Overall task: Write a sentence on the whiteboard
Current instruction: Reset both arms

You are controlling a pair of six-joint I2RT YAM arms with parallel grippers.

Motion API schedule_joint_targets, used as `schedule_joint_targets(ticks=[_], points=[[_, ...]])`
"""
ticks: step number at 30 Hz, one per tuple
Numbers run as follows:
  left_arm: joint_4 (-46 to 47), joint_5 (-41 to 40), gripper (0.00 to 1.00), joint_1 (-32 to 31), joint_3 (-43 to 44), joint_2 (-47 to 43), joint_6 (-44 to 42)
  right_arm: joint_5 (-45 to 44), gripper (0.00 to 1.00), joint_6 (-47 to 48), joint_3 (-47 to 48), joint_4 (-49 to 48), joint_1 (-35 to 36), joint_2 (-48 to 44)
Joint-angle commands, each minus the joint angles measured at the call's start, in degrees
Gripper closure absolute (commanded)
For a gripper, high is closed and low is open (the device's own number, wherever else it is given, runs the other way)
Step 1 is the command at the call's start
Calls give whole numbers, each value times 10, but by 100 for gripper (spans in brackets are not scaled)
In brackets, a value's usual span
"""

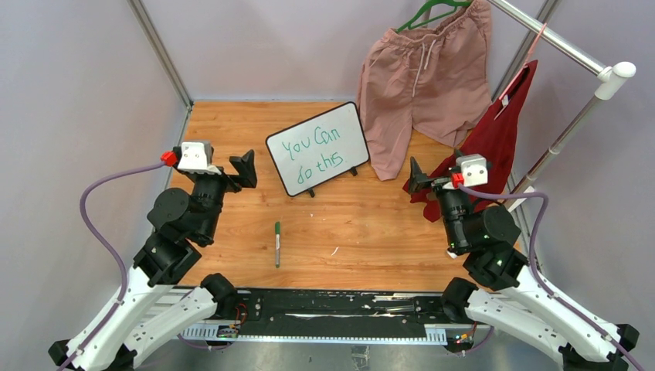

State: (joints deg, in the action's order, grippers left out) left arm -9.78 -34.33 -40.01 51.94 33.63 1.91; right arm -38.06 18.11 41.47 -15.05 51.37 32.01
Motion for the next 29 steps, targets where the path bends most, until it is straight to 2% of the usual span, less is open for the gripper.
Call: schedule_joint_targets(ticks=[1,8,29], points=[[30,-25,0,-3,-8,-9,-6,55,0,-6,-16,-24,5,-3],[40,-17,0,-4,-19,-17,-5,59,0,-34,-21,-27,5,6],[44,-16,0,-4,-26,-7,-3,49,0,-31,-34,-32,5,-5]])
